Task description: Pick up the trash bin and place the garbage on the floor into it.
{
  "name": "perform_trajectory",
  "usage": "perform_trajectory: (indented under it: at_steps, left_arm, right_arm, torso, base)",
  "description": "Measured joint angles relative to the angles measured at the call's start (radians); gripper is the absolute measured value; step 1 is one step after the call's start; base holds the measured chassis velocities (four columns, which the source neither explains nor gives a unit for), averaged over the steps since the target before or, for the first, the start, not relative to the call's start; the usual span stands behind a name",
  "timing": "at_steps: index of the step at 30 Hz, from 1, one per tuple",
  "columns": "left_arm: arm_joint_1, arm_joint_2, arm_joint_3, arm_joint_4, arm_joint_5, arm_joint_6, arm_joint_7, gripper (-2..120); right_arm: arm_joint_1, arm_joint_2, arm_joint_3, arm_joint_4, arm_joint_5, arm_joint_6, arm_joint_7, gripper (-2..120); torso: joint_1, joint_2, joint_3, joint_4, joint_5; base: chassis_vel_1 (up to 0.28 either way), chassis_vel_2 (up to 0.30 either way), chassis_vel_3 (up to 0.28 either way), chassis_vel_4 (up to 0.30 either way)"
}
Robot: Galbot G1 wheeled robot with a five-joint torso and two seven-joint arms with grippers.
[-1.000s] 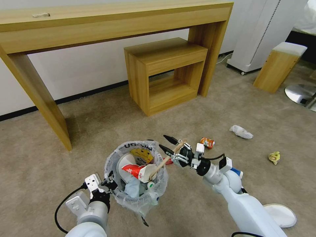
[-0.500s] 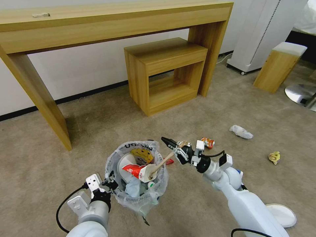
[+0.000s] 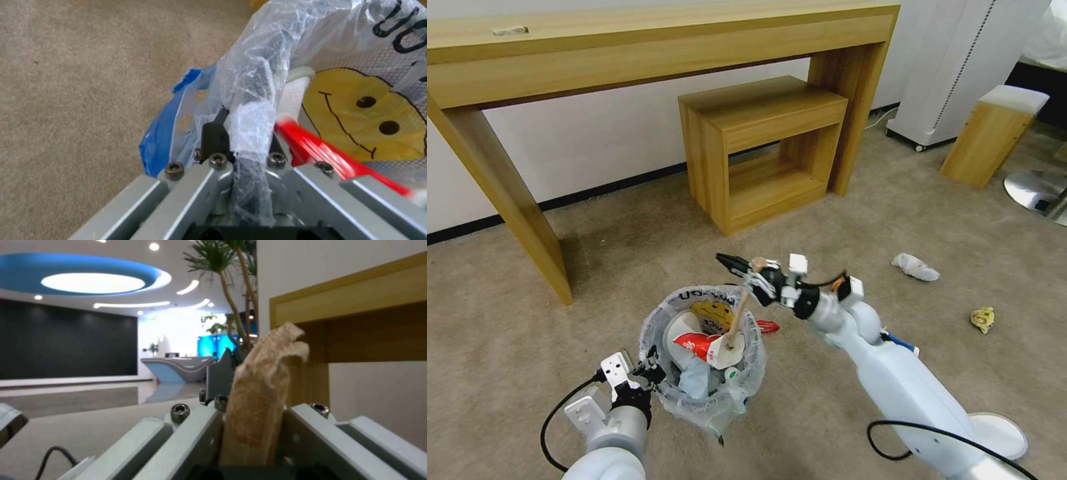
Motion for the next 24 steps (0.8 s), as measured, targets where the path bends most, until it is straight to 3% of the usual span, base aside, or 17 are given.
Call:
perform_trajectory:
  at_steps: [14,24]
  left_arm:
    - [-0.018,-0.001,-0.008,0.027,-0.004,-0.005,0.005,1]
    - [-0.024,0.004,-0.018,0.035,-0.018,-0.006,0.007,1]
  right_arm:
    - [0.149,0.077,-0.128,-0.127,-0.032,0.013,0.001,0]
    - [0.165,0.066,-0.167,-0.128,-0.054,0.017,-0.005,0]
  torso:
    - [0.000,0.000,0.000,-0.0001,0.0000]
    - [0.000,0.000,0.000,-0.0002,0.0001]
  base:
    - [0.000,0.000,0.000,0.000]
    - [0.000,0.000,0.000,0.000]
